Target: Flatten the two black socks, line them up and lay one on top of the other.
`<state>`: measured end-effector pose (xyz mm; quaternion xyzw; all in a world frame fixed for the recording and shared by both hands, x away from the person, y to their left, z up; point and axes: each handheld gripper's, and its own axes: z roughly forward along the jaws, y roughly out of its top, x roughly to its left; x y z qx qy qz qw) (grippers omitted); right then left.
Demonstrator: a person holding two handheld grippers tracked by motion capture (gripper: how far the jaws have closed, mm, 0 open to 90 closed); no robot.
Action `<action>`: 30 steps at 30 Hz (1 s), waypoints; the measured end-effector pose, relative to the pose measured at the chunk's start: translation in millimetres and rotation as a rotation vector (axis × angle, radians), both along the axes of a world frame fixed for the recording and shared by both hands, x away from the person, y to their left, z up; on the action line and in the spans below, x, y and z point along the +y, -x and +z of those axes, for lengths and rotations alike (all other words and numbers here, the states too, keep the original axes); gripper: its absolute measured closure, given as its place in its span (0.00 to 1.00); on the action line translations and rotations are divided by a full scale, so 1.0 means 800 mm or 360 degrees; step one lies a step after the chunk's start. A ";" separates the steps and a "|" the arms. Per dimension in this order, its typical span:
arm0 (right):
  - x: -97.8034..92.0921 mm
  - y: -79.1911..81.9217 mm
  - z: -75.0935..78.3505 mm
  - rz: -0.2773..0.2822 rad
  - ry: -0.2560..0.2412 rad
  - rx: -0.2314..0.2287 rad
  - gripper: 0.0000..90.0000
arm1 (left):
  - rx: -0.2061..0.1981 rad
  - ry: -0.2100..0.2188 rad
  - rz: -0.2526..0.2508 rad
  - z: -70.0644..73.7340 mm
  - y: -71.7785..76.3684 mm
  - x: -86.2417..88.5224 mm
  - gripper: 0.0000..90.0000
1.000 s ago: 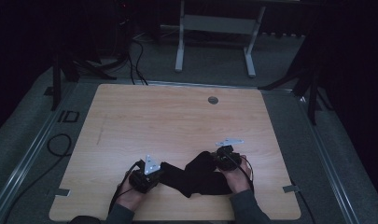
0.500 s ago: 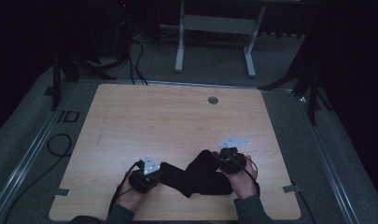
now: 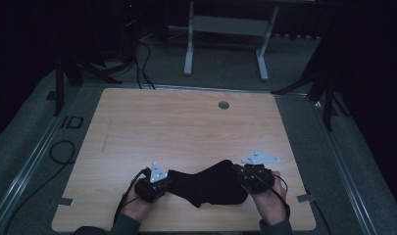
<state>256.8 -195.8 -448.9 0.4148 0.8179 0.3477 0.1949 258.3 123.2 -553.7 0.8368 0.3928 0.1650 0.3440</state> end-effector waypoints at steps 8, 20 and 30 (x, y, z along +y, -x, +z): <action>-0.018 0.006 -0.043 -0.0052 0.0031 0.0171 0.95 | 0.0035 0.0015 -0.0004 0.000 -0.002 0.002 0.88; -0.030 0.007 -0.112 -0.0103 0.0121 0.0369 0.94 | 0.0017 -0.0012 -0.0024 0.000 -0.001 0.001 0.84; -0.036 -0.015 -0.123 -0.0155 0.0078 0.0264 0.90 | -0.0005 -0.0029 -0.0004 0.000 -0.004 -0.001 0.79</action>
